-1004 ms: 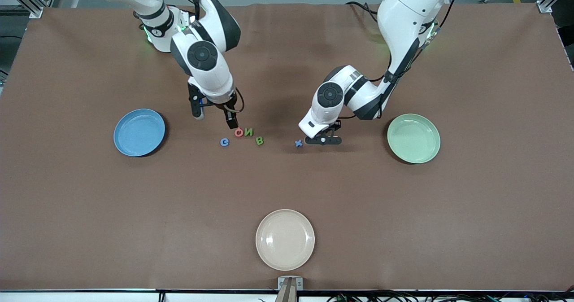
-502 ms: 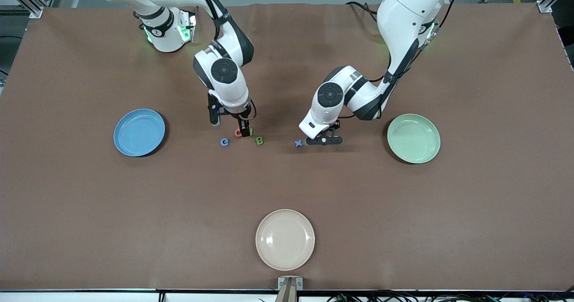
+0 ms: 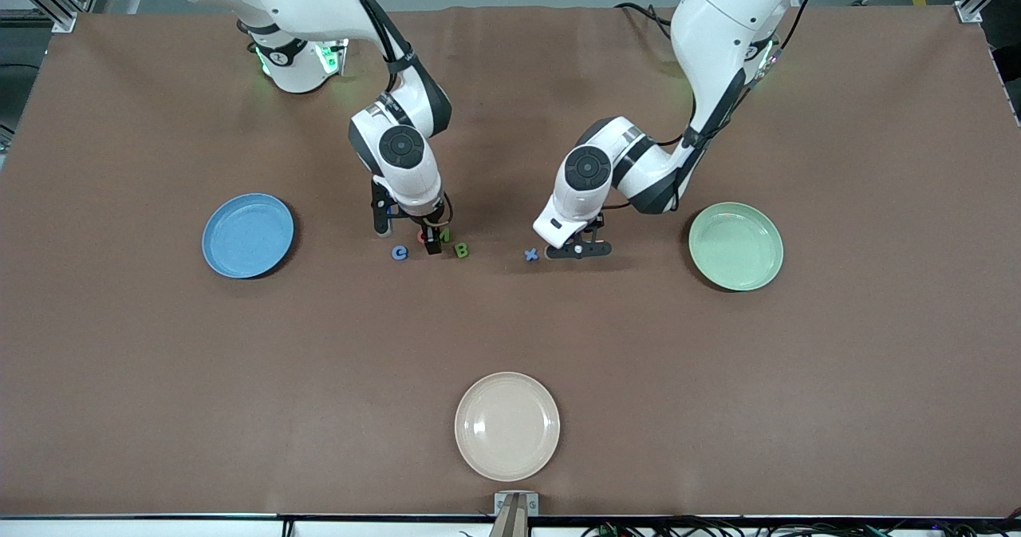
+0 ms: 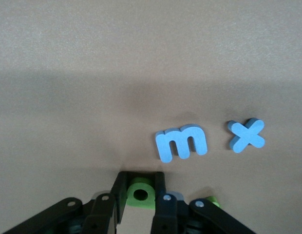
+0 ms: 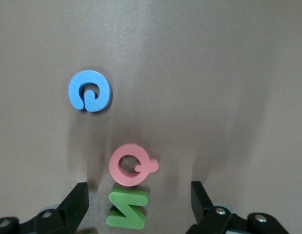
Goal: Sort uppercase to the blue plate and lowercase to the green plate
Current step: 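Place the green n on the green plate with the left gripper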
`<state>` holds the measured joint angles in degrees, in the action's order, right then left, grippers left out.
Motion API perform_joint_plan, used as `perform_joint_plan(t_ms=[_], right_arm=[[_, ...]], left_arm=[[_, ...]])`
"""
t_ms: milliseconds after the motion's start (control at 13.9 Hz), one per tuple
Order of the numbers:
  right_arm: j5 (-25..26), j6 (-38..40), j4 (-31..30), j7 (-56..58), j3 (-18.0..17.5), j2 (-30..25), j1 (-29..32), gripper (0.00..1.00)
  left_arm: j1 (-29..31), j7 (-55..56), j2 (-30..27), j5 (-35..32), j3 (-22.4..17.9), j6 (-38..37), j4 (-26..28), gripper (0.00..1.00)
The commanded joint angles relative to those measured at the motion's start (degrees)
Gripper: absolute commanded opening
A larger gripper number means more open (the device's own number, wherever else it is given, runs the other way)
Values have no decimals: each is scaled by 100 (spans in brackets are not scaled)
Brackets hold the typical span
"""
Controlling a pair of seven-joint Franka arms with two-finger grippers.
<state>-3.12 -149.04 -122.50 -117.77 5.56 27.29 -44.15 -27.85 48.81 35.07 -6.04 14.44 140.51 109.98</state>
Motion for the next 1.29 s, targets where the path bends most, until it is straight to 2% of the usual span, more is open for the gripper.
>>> perform_joint_plan(t_ms=[0, 143, 287, 645, 1219], right_arm=[[110, -159, 42, -105, -28, 48, 64, 90], [110, -178, 59, -105, -29, 66, 64, 87], [101, -178, 77, -114, -29, 83, 82, 78], [31, -186, 156, -149, -37, 136, 91, 69], [4, -247, 209, -158, -37, 259, 20, 67]], left_arm=[[69, 85, -271, -117, 15, 73, 269, 9], [226, 41, -579, -117, 33, 65, 515, 8], [358, -213, -948, -117, 33, -93, 770, 8], [1008, -968, -1590, -117, 42, -173, 1341, 8], [2449, -2751, -2302, -126, 33, -173, 2290, 8]])
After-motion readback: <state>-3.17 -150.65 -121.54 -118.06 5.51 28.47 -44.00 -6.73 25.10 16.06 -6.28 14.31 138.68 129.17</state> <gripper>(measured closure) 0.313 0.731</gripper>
